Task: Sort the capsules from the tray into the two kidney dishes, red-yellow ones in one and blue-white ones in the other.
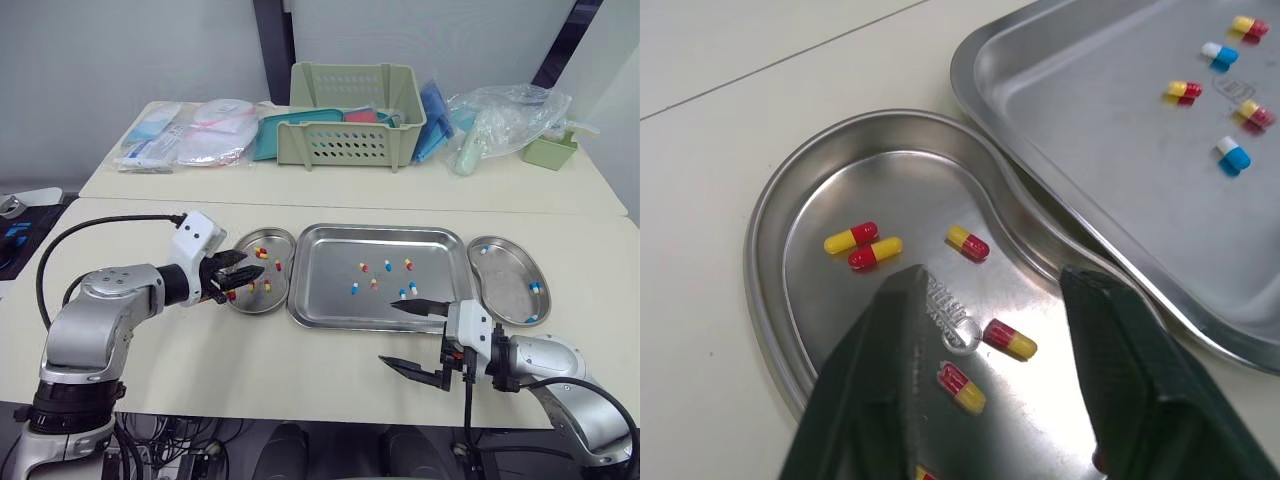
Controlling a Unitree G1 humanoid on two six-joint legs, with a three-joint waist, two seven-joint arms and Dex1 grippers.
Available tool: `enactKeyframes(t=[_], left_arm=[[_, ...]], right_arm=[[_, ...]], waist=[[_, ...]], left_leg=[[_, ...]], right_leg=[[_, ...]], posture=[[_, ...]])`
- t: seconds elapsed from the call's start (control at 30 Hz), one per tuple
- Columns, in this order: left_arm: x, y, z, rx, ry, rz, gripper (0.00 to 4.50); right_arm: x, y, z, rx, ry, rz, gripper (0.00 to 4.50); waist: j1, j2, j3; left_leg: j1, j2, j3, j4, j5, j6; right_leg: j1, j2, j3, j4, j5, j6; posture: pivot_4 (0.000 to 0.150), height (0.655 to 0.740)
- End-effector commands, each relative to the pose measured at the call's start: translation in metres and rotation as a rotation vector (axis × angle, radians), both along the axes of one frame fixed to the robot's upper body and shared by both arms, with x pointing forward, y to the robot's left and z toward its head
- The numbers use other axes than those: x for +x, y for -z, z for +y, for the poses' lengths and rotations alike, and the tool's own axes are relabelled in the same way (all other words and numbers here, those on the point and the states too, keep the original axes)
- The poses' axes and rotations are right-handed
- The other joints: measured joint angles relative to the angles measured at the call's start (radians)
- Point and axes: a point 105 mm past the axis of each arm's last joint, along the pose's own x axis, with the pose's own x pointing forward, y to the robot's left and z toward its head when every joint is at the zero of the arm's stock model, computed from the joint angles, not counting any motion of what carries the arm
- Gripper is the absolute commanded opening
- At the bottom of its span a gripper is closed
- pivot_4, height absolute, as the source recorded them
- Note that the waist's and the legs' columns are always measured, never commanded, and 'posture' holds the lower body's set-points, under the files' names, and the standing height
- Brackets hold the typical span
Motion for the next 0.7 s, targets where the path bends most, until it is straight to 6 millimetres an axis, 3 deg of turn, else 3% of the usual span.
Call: enactKeyframes(t=[0.03, 0.13, 0.27, 0.37, 0.43, 0.5, 0.57, 0.7], left_arm=[[0.000, -0.020, 0.007, -0.032, -0.009, -0.067, 3.48], [-0.002, -0.029, 0.008, -0.064, -0.001, -0.101, 4.48], [-0.010, -0.040, 0.023, -0.079, -0.026, -0.175, 4.48], [-0.020, -0.038, 0.054, -0.054, -0.118, -0.224, 4.48], [-0.029, -0.033, 0.082, -0.018, -0.207, -0.259, 4.48], [-0.037, -0.027, 0.098, 0.004, -0.260, -0.265, 4.48], [-0.050, -0.011, 0.122, 0.039, -0.335, -0.213, 4.48], [-0.071, 0.010, 0.143, 0.071, -0.373, -0.161, 4.48]], right_arm=[[-0.002, -0.015, 0.006, 0.031, -0.018, -0.047, 4.50], [0.000, -0.017, 0.007, 0.031, -0.008, -0.059, 4.50], [0.004, -0.024, 0.000, 0.028, 0.033, -0.093, 4.50], [0.009, -0.032, -0.016, 0.028, 0.104, -0.097, 4.50], [0.009, -0.036, -0.036, 0.012, 0.171, -0.081, 4.50], [0.008, -0.037, -0.052, -0.012, 0.216, -0.068, 4.50], [0.007, -0.035, -0.082, -0.059, 0.300, -0.047, 4.50], [-0.002, -0.030, -0.132, -0.149, 0.422, -0.012, 4.50]], waist=[[0.000, 0.000, 0.000], [0.000, 0.000, 0.000], [-0.003, 0.000, 0.000], [-0.005, 0.000, 0.000], [-0.003, 0.000, 0.000], [0.001, 0.000, 0.000], [0.002, 0.000, 0.000], [0.005, 0.000, 0.000]], left_leg=[[0.000, 0.000, 0.000, 0.000, 0.000, 0.000], [0.000, 0.000, 0.000, 0.000, 0.000, 0.000], [0.000, 0.000, 0.000, 0.000, 0.000, 0.000], [0.000, 0.000, 0.001, -0.001, 0.000, 0.000], [0.000, 0.001, 0.001, -0.001, 0.000, 0.000], [0.000, 0.001, 0.001, -0.001, 0.000, 0.000], [0.000, 0.001, 0.001, -0.001, 0.000, 0.000], [0.000, 0.000, 0.002, -0.002, 0.000, 0.000]], right_leg=[[0.000, 0.000, 0.000, 0.000, 0.000, 0.000], [0.000, 0.000, 0.000, 0.000, 0.000, 0.000], [0.000, 0.000, 0.000, 0.000, 0.000, 0.000], [-0.001, 0.000, 0.000, 0.000, 0.000, 0.000], [-0.001, 0.000, 0.001, 0.000, 0.000, 0.000], [-0.001, 0.000, 0.001, -0.001, 0.000, 0.000], [0.000, 0.000, 0.001, -0.001, 0.000, 0.000], [0.000, -0.001, 0.001, -0.001, 0.000, 0.000]], posture=[[0.150, 0.7400], [0.150, 0.7400], [0.150, 0.7400], [0.150, 0.7400], [0.150, 0.7400], [0.150, 0.7400], [0.150, 0.7400], [0.150, 0.7400]])
